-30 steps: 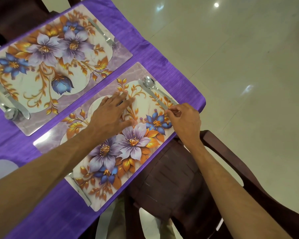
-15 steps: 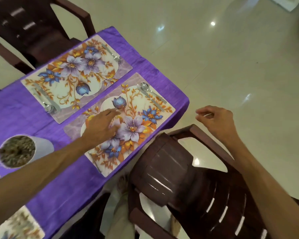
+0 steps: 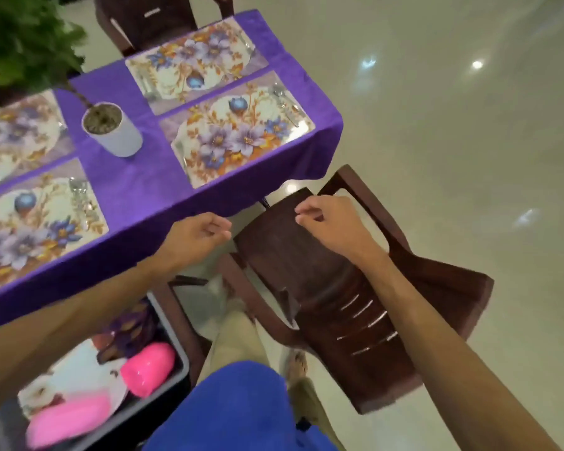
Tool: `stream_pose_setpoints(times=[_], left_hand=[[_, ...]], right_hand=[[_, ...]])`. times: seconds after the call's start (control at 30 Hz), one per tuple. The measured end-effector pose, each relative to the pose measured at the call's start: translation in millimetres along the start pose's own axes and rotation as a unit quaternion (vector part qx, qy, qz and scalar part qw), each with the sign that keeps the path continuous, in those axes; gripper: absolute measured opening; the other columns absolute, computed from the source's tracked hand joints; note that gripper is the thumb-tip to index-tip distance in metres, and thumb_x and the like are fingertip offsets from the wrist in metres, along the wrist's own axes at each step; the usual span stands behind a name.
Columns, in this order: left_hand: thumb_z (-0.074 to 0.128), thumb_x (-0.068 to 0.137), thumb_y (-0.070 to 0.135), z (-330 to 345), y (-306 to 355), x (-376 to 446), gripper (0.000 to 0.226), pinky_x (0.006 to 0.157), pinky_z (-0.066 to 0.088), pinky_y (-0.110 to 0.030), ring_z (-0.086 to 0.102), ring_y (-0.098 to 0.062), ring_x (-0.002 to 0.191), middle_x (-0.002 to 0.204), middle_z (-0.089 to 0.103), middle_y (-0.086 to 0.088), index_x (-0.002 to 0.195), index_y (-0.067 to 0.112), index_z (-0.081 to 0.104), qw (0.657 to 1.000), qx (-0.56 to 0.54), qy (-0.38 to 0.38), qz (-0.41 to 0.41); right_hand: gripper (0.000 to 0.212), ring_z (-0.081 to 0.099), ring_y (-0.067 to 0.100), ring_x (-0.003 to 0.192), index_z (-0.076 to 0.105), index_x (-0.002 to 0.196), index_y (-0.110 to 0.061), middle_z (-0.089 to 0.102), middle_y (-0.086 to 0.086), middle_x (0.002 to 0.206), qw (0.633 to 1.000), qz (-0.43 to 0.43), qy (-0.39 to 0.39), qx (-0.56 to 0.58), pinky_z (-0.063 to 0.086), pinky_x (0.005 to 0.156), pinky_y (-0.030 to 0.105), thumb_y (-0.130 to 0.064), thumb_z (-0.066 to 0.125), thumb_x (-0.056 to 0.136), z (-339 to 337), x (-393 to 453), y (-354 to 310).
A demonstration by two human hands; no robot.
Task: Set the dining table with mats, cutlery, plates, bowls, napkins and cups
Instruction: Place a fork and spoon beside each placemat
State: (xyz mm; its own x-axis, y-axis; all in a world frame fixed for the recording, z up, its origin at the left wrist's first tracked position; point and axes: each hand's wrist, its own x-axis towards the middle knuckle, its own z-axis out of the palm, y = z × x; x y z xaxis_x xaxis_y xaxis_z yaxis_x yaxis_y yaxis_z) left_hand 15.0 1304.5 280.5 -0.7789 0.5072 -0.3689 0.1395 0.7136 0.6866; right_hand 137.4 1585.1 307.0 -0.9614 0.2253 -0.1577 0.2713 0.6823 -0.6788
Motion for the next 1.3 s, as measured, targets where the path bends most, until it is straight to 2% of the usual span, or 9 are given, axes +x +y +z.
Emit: stream_pose_setpoints(times=[0.23,0.5,0.63,0.73,0.8,0.87,0.97,1.1,1.3], left_hand=[[0.078,0.094,0.025,46,1,-165,0.016,0.093,0.053,-0.022,0.073,-0.003,0.098,0.1,0.078,0.015,0.109,0.03,0.077,0.988,-0.126,0.071,-0.05],[0.073,0.096,0.034,-12,-78,-315,0.018,0.091,0.052,-0.013,0.068,0.009,0.097,0.105,0.075,0.025,0.114,0.03,0.075,0.99,-0.053,0.109,-0.073],[0.073,0.097,0.03,-35,-120,-416,0.017,0.088,0.047,-0.006,0.069,0.007,0.098,0.112,0.076,0.015,0.113,0.026,0.076,0.974,-0.061,0.189,-0.107],[0.071,0.098,0.034,-46,-150,-490,0.019,0.093,0.05,-0.018,0.07,0.002,0.097,0.113,0.076,0.016,0.115,0.029,0.076,0.959,-0.04,0.243,-0.137],[0.07,0.098,0.036,-50,-176,-541,0.022,0.096,0.051,-0.025,0.07,-0.005,0.1,0.114,0.075,0.014,0.118,0.028,0.076,0.95,-0.03,0.273,-0.151],[0.07,0.098,0.036,-51,-199,-586,0.022,0.095,0.052,-0.024,0.069,-0.003,0.099,0.11,0.075,0.015,0.117,0.028,0.075,0.94,-0.039,0.3,-0.159],[0.072,0.097,0.031,-49,-228,-651,0.015,0.09,0.055,-0.026,0.069,0.004,0.098,0.103,0.075,0.019,0.112,0.031,0.074,0.925,-0.066,0.343,-0.148],[0.071,0.098,0.032,-52,-253,-707,0.017,0.091,0.055,-0.029,0.067,0.009,0.099,0.106,0.074,0.023,0.115,0.032,0.073,0.915,-0.108,0.361,-0.147],[0.068,0.099,0.036,-87,-306,-735,0.026,0.095,0.055,-0.033,0.069,-0.004,0.104,0.11,0.074,0.012,0.124,0.028,0.068,0.925,-0.097,0.339,-0.142]], right_hand=[[0.022,0.07,0.006,0.097,0.076,0.113,-0.018,0.078,-0.006,0.105,0.991,-0.08,-0.098,-0.032,0.056,0.093,0.031,-0.031,0.069,0.096,25,-61,-55],[0.016,0.071,0.012,0.095,0.079,0.106,-0.014,0.079,-0.001,0.101,0.971,-0.177,-0.163,-0.004,0.054,0.09,0.03,-0.023,0.071,0.095,117,-109,-166],[0.016,0.072,0.009,0.094,0.079,0.107,-0.014,0.079,-0.002,0.1,0.946,-0.235,-0.223,0.026,0.05,0.085,0.02,-0.023,0.072,0.095,188,-159,-241],[0.016,0.071,0.006,0.094,0.079,0.108,-0.015,0.079,-0.002,0.103,0.932,-0.249,-0.261,0.03,0.045,0.082,0.008,-0.021,0.073,0.095,237,-203,-286],[0.017,0.071,0.007,0.094,0.079,0.109,-0.012,0.079,-0.001,0.103,0.923,-0.257,-0.284,0.036,0.047,0.083,0.011,-0.02,0.072,0.095,273,-240,-313],[0.017,0.069,0.002,0.091,0.079,0.109,-0.011,0.078,-0.002,0.102,0.921,-0.265,-0.283,0.03,0.047,0.086,0.013,-0.019,0.072,0.095,302,-274,-333],[0.013,0.063,-0.013,0.081,0.079,0.105,-0.009,0.074,-0.009,0.09,0.926,-0.262,-0.269,0.04,0.04,0.077,0.002,-0.015,0.071,0.097,342,-330,-356],[0.012,0.066,0.005,0.086,0.078,0.102,-0.013,0.077,-0.002,0.096,0.926,-0.267,-0.264,0.032,0.04,0.075,0.004,-0.02,0.069,0.098,381,-389,-381],[0.013,0.062,-0.005,0.082,0.079,0.103,-0.013,0.076,-0.007,0.096,0.936,-0.258,-0.238,0.031,0.04,0.075,0.004,-0.019,0.068,0.099,419,-410,-415]])
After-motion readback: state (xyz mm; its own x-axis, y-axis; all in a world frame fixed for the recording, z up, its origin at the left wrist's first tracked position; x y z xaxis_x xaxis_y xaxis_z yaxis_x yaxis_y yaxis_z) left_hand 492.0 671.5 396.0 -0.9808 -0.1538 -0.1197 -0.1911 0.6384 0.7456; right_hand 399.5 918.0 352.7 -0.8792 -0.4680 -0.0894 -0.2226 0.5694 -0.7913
